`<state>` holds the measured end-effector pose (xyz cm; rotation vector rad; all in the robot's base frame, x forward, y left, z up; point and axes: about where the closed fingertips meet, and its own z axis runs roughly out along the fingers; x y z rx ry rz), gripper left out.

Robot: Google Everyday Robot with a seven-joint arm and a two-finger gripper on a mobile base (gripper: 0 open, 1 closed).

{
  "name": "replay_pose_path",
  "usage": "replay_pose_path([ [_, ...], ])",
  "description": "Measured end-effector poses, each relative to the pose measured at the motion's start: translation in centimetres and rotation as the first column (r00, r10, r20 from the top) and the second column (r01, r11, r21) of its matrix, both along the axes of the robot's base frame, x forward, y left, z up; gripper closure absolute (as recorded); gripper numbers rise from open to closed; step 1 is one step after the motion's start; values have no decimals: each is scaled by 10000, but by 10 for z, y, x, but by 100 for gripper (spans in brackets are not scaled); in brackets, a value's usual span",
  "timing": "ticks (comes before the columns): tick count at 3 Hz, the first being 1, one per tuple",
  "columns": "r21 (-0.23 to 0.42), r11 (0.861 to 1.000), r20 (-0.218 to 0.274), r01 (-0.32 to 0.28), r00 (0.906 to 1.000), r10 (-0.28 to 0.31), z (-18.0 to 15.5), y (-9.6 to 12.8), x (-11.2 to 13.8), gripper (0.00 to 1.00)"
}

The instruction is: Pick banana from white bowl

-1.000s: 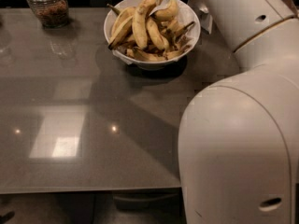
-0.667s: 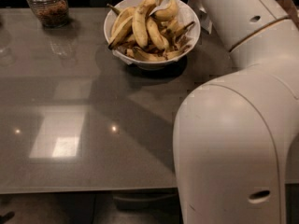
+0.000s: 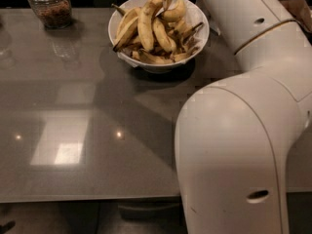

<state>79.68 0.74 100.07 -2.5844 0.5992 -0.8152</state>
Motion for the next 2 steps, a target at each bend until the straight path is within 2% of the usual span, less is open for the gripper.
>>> replay_pose_path([
  [2, 43, 10000, -349, -52, 9994, 53, -12, 2, 0, 36],
])
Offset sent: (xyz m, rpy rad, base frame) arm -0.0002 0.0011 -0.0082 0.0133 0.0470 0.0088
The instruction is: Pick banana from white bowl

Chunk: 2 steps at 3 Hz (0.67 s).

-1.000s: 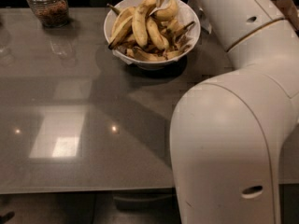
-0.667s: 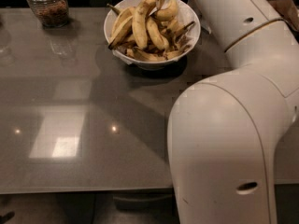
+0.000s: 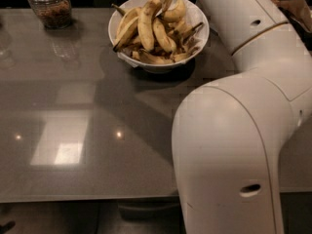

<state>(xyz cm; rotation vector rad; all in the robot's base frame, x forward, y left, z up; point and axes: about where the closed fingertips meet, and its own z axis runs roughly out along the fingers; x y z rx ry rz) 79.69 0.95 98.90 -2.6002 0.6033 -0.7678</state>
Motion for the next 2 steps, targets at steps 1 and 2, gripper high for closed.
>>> replay_pose_path([
  [1, 73, 10000, -198, -48, 9998, 49, -6, 1, -1, 37],
  [2, 81, 10000, -274, -45, 9996, 47, -6, 0, -2, 48],
])
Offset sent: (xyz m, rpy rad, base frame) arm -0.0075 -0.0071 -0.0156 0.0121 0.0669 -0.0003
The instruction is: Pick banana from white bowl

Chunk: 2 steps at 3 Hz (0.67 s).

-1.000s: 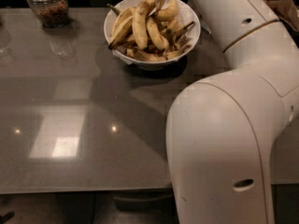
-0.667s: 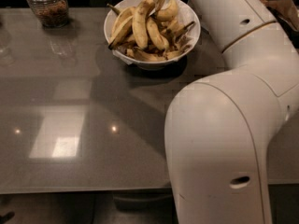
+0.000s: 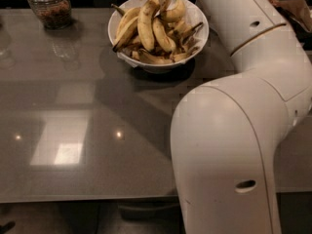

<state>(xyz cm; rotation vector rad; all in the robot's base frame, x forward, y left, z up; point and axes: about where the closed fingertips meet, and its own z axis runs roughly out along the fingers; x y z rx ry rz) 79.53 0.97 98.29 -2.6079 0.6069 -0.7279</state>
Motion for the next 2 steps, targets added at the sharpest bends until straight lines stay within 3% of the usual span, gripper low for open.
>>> replay_pose_path([
  [2, 421, 9965, -364, 716, 9969, -701, 5, -26, -23, 90],
])
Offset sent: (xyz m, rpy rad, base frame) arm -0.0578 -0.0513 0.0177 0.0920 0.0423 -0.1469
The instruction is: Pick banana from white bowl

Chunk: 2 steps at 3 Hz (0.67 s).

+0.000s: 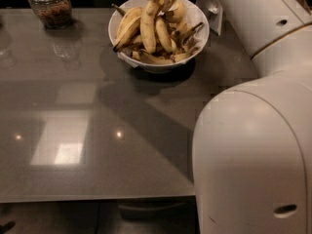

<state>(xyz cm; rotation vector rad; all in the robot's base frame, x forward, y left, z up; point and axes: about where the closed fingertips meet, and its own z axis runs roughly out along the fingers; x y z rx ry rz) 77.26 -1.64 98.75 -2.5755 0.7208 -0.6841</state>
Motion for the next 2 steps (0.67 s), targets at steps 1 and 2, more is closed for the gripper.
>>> replay_pose_path([
  [1, 604, 9956, -128, 714, 9974, -708, 21, -15, -23, 100],
  [2, 1263, 9816, -507, 1430, 9892, -1375, 46, -25, -47, 100],
])
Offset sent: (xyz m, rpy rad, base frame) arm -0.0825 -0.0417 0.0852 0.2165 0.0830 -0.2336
